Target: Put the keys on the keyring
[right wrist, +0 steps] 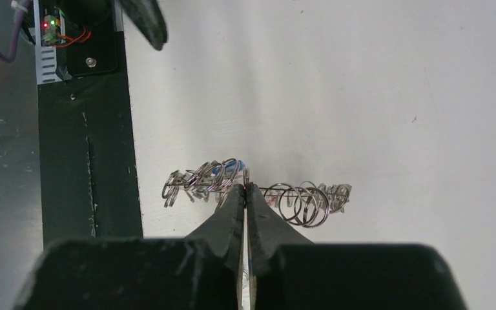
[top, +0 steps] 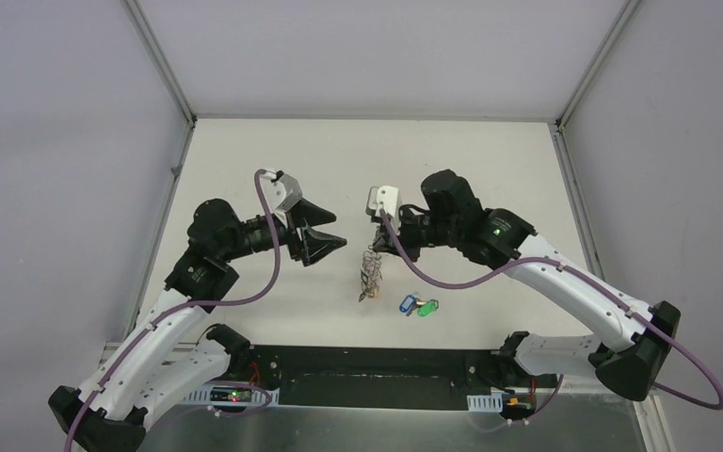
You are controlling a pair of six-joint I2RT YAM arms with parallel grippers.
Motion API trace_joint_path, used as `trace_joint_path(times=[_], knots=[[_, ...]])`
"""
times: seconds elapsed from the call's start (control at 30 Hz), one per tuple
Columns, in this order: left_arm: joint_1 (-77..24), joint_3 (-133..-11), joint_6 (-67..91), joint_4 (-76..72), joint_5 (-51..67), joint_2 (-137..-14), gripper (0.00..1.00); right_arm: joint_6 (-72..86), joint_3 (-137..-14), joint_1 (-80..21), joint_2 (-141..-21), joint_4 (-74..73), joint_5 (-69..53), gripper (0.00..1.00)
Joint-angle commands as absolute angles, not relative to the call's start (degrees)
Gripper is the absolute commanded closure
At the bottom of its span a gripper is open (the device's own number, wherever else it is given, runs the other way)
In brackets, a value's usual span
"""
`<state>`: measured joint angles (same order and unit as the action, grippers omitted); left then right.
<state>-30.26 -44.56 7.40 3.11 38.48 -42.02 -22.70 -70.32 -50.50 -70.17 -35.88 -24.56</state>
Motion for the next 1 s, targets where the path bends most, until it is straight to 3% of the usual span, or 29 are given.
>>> trace_joint_path(times=[0.0,0.57,0.8,0.83,0.97], knots=[[-29.9,-44.6,0.8,-4.0,46.1,-43.3,0.39,-32.5,-67.5,-50.4,-65.7,-27.5,-31.4,1.00],[-29.9,-38.9,2.6,-3.8,42.0,-39.5,0.43,-32.2,-58.9,-52.6,-74.3,-20.5,-26.3,1.00],[-29.9,-35.2,3.5,-1.9,40.1,-35.4,0.44,-32.2,-50.3,-55.6,-72.1,-15.6,-26.3,1.00],[-29.9,-34.7,3.7,-1.8,39.9,-35.1,0.44,-23.6,-49.7,-55.7,-72.2,-15.3,-35.1,1.00],[-29.9,-33.2,4.1,-1.2,40.5,-34.1,0.46,-19.2,-49.6,-55.7,-72.3,-13.7,-35.1,1.00]])
